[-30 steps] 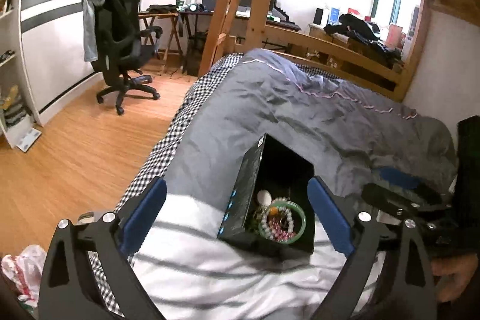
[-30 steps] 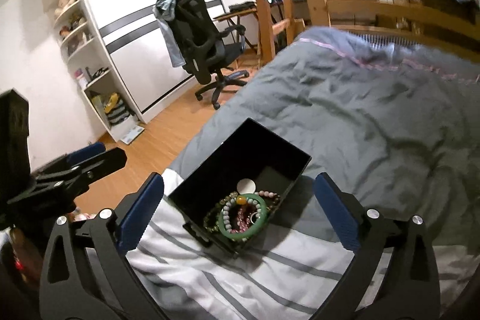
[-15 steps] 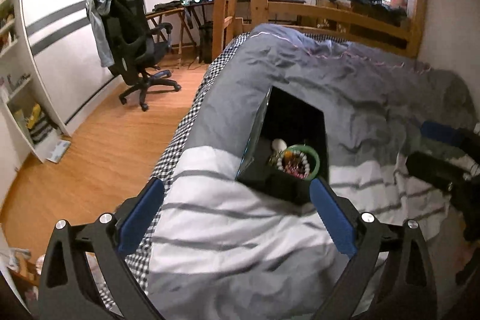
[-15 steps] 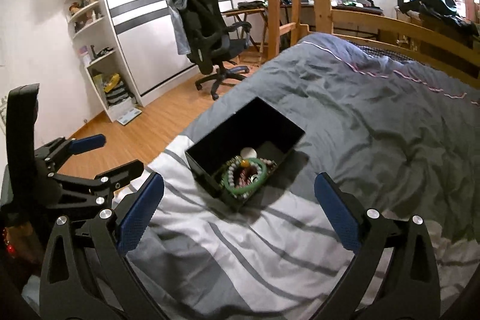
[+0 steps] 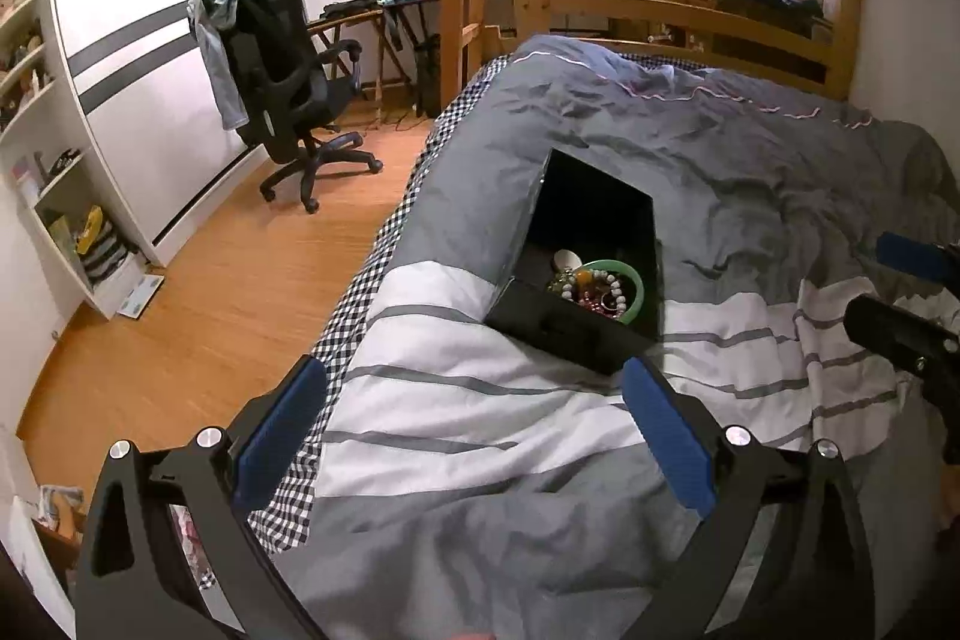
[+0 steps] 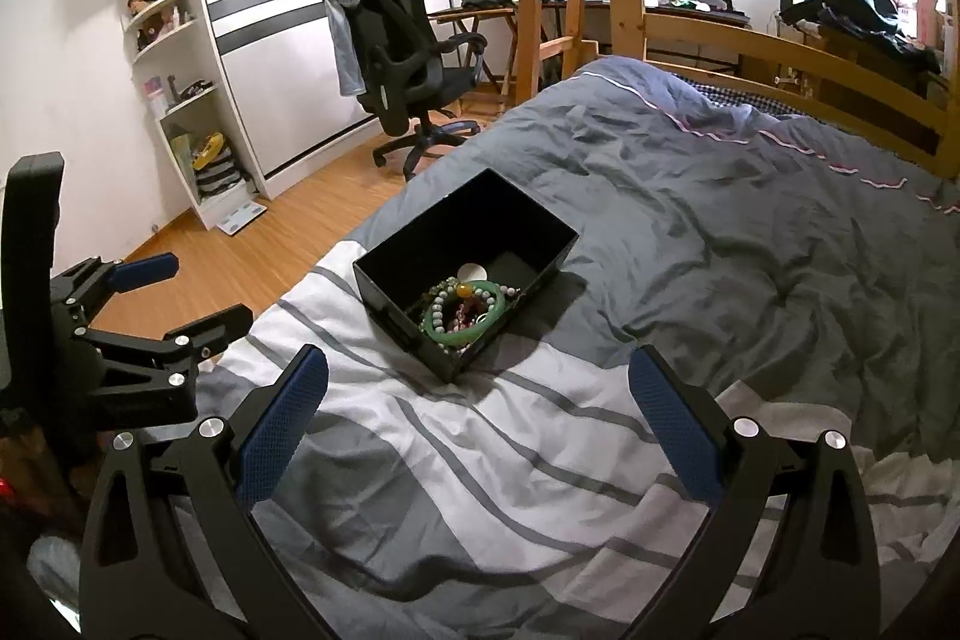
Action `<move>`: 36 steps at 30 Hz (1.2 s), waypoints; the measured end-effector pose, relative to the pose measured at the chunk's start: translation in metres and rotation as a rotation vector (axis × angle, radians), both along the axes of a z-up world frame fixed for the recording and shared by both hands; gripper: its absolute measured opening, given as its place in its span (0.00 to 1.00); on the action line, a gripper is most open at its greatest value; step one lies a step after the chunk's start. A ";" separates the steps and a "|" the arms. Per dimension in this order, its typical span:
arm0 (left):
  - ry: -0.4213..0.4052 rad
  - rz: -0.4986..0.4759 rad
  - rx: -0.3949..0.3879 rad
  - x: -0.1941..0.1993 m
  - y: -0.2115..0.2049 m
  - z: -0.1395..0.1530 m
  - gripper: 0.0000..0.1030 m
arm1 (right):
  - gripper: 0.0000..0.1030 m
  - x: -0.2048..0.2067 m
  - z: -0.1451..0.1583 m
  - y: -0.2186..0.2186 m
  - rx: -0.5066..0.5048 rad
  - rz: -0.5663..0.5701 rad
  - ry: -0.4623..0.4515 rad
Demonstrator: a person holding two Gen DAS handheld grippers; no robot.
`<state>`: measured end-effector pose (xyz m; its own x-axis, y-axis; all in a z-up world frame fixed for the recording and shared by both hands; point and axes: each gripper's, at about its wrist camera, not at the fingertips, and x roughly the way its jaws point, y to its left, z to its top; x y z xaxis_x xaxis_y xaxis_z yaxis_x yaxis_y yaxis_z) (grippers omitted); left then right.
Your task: Organize jewelry
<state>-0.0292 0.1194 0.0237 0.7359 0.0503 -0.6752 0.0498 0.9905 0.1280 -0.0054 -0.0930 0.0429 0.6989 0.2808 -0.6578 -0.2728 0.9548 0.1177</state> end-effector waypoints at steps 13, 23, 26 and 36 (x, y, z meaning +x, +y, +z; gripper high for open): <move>-0.014 -0.039 0.047 -0.002 -0.018 -0.001 0.94 | 0.96 -0.010 0.005 -0.004 0.004 -0.012 -0.014; 0.003 -0.038 0.041 0.000 -0.013 -0.007 0.94 | 0.96 -0.010 0.001 -0.002 0.007 -0.013 -0.004; 0.005 -0.042 0.042 0.000 -0.013 -0.007 0.94 | 0.96 -0.010 0.000 -0.002 0.010 -0.014 -0.002; -0.004 -0.036 0.042 -0.001 -0.013 -0.006 0.94 | 0.96 -0.009 0.000 -0.003 0.010 -0.014 -0.002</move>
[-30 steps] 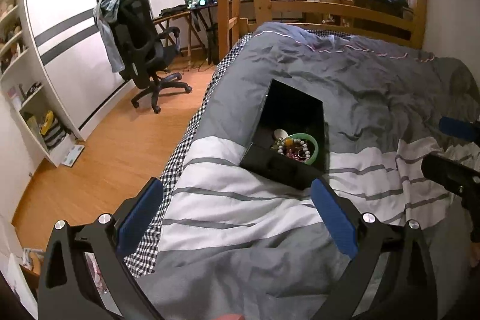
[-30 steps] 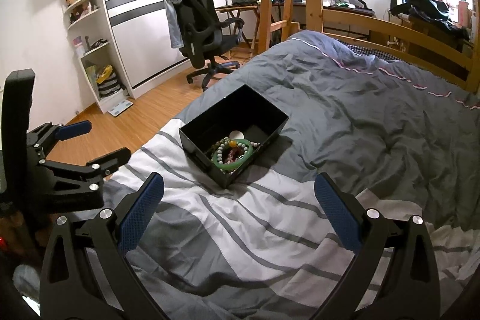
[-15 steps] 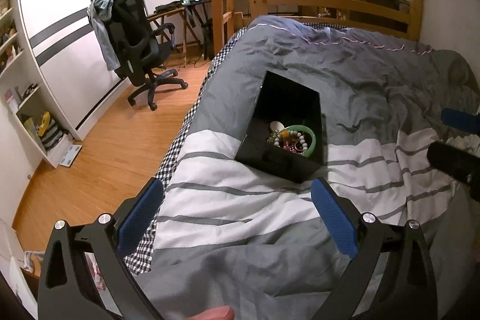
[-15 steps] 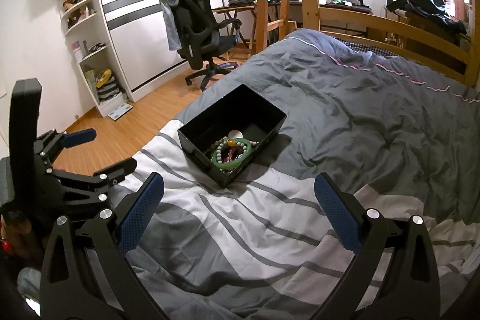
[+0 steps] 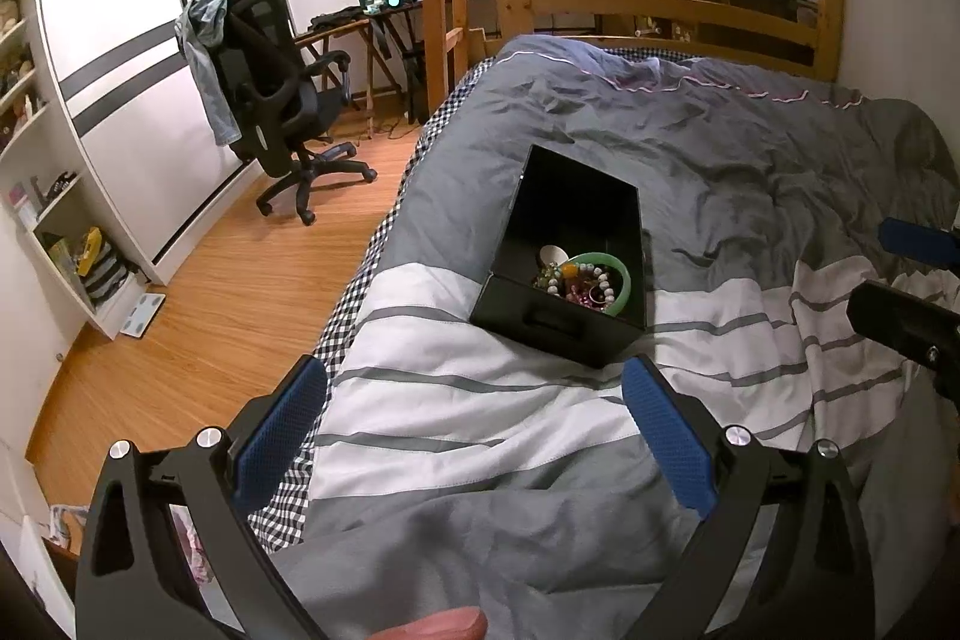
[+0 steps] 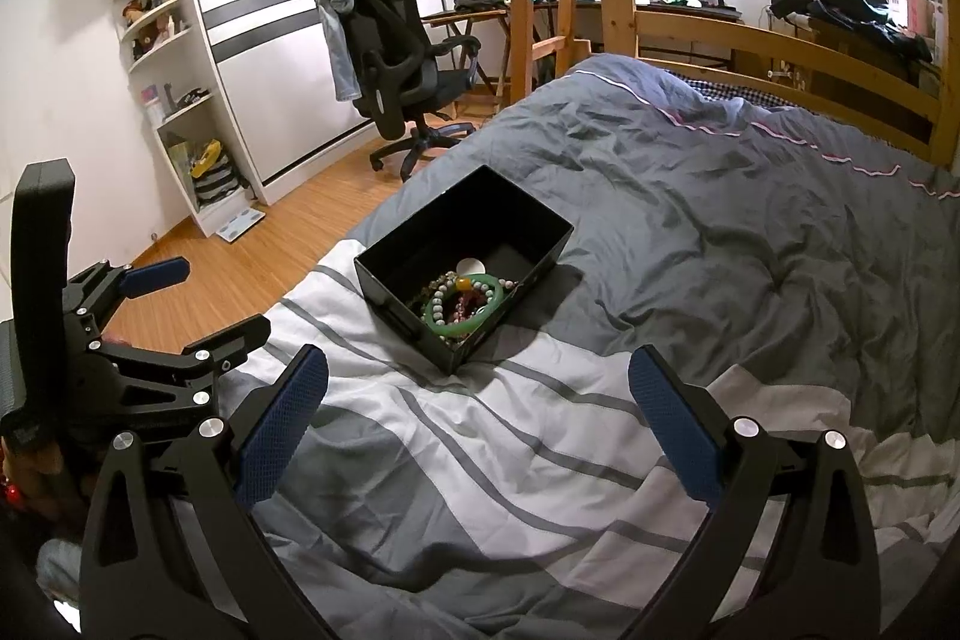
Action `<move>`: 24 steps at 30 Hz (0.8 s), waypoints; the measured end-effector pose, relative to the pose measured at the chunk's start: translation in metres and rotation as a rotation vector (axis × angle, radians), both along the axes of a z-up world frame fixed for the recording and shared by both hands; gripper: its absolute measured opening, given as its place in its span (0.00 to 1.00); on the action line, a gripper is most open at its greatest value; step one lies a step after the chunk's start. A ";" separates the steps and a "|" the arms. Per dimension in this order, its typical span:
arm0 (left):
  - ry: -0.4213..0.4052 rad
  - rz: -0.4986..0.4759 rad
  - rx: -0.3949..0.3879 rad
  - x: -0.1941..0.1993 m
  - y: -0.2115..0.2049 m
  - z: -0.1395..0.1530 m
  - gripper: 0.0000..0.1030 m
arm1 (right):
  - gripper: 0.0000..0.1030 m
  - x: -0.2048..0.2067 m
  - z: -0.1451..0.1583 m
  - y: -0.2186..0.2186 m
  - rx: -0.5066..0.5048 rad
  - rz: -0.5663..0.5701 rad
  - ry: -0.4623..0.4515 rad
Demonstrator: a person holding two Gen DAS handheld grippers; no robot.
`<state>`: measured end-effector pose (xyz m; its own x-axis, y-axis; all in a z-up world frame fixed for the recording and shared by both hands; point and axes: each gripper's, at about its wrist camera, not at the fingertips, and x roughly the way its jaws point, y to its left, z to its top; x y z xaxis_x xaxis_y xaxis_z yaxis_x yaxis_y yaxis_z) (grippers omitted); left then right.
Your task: Organize jewelry
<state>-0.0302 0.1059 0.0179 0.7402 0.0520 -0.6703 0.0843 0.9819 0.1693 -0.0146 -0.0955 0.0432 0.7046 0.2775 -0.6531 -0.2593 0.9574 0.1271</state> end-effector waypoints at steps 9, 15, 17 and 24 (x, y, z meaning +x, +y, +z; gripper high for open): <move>0.006 -0.028 0.025 -0.001 -0.006 -0.002 0.94 | 0.96 0.000 0.000 0.000 0.000 0.001 0.001; 0.012 -0.041 0.038 -0.001 -0.010 -0.004 0.94 | 0.96 0.000 0.000 0.000 0.002 0.000 0.001; 0.012 -0.043 0.040 -0.001 -0.010 -0.004 0.94 | 0.96 0.000 0.000 0.000 0.001 0.001 0.002; 0.013 -0.045 0.042 -0.002 -0.011 -0.005 0.94 | 0.96 0.000 0.000 0.000 0.001 0.002 0.003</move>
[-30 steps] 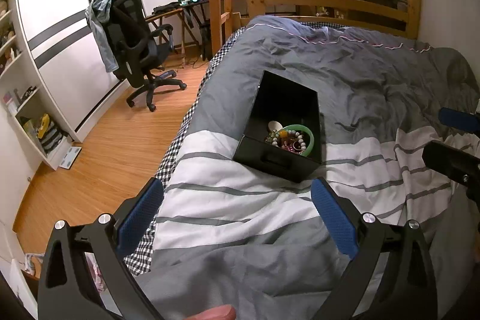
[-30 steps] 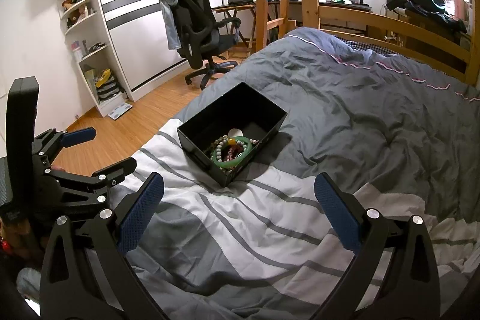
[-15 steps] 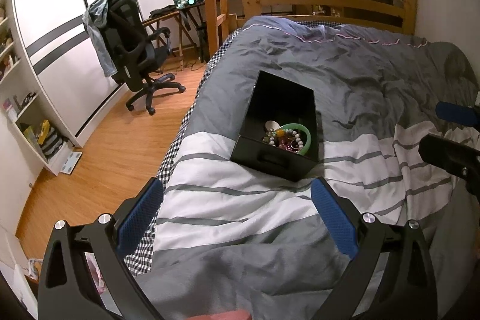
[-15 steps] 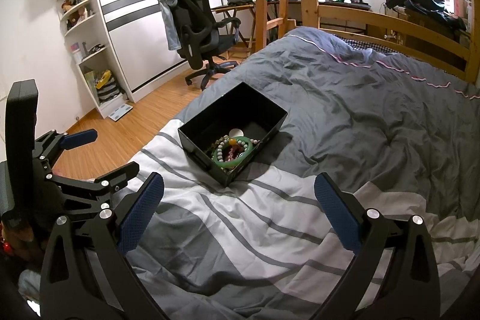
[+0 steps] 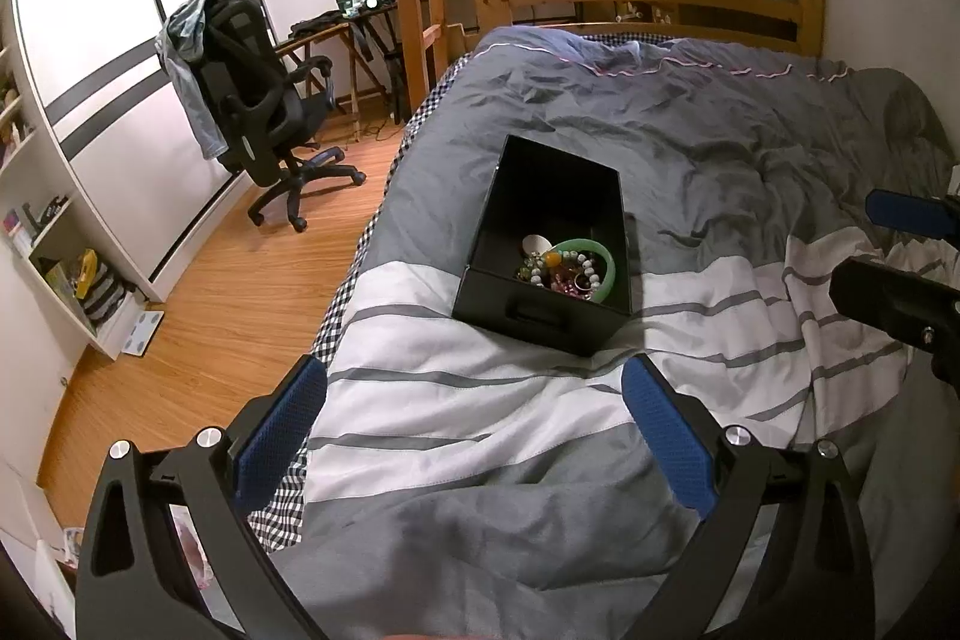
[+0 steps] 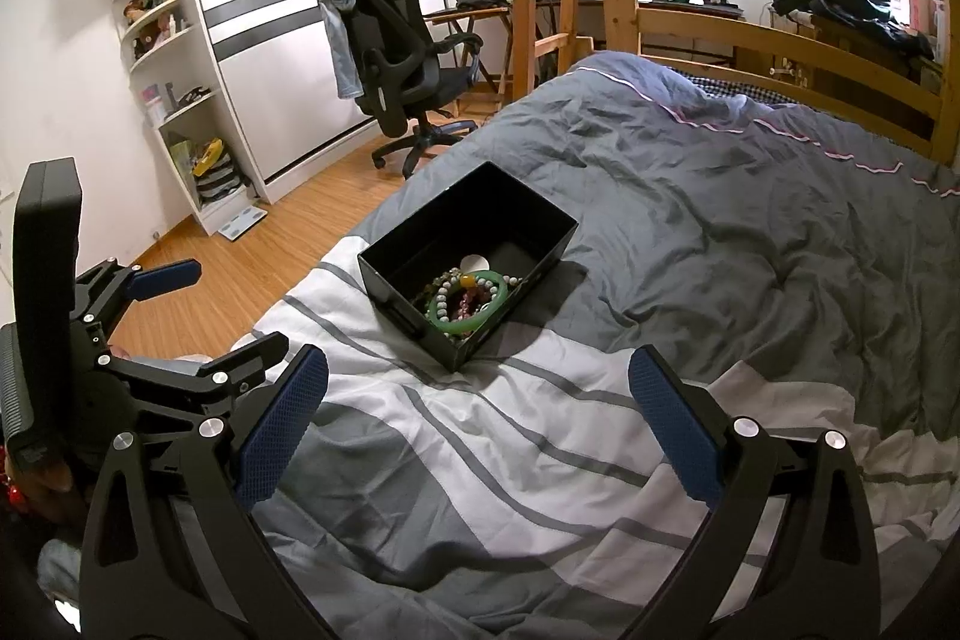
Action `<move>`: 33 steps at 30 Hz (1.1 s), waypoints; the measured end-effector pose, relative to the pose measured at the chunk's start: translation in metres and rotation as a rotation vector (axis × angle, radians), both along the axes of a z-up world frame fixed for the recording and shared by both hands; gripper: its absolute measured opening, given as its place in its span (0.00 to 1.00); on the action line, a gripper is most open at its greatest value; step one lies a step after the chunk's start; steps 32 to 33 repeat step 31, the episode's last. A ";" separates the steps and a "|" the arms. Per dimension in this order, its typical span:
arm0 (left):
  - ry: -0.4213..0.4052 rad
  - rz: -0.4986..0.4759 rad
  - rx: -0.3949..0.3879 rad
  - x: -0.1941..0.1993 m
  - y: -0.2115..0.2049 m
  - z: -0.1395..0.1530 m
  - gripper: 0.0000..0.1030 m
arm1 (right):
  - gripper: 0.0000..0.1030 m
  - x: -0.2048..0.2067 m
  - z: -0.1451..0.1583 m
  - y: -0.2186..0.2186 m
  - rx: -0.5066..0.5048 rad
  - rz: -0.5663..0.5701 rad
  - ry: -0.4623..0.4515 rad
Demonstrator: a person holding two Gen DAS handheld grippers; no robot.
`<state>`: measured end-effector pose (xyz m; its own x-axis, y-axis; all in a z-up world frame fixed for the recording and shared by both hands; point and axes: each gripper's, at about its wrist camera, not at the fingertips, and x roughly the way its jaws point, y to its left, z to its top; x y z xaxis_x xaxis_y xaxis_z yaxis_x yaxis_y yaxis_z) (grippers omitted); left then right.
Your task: Organize jewelry
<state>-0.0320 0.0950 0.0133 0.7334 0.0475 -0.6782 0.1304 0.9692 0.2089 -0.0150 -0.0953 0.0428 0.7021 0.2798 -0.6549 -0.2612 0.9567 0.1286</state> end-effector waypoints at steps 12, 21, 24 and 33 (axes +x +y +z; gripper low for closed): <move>-0.002 0.002 0.000 0.000 -0.001 0.000 0.94 | 0.96 -0.001 -0.001 0.002 0.002 0.001 -0.001; -0.001 0.002 0.000 0.000 -0.001 0.001 0.94 | 0.96 0.000 -0.001 0.001 0.002 0.000 0.002; 0.000 0.001 0.001 0.000 -0.001 0.000 0.94 | 0.96 0.000 -0.001 0.001 0.001 0.000 0.001; 0.000 0.002 0.002 0.000 -0.001 0.001 0.94 | 0.96 0.000 -0.001 0.001 0.003 0.000 0.003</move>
